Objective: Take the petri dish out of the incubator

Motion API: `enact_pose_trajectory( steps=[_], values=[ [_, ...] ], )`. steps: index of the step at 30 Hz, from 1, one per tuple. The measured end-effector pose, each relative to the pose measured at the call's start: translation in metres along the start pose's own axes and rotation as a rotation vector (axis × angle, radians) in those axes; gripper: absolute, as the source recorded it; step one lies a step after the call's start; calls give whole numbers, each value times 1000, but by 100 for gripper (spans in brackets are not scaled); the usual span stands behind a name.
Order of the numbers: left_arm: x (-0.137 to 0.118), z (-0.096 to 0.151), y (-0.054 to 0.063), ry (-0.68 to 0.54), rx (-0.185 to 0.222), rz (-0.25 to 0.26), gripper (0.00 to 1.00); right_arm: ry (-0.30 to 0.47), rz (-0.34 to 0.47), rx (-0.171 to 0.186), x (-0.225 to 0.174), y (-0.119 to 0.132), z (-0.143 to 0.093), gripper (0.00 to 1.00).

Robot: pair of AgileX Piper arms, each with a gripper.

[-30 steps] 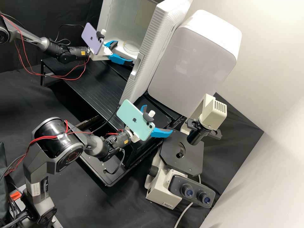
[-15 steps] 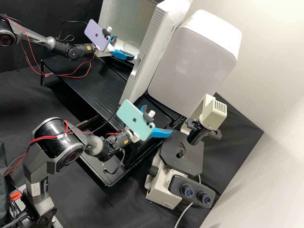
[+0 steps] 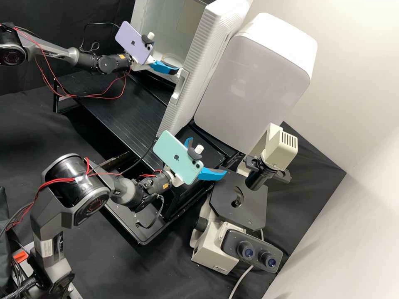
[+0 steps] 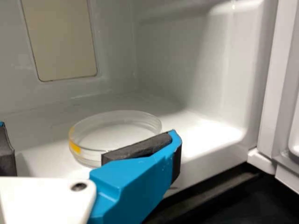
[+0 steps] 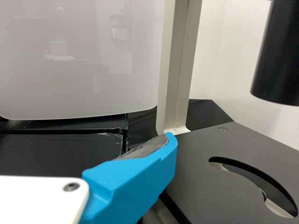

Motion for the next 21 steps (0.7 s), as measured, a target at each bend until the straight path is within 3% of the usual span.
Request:
enact_pose_trajectory(
  steps=[17, 21],
  values=[
    [-1, 8, -4, -14, 3, -8, 100, 0, 0, 0, 0, 0, 0, 100],
    [-1, 8, -5, -8, -16, -13, 100, 0, 0, 0, 0, 0, 0, 100]
  ],
)
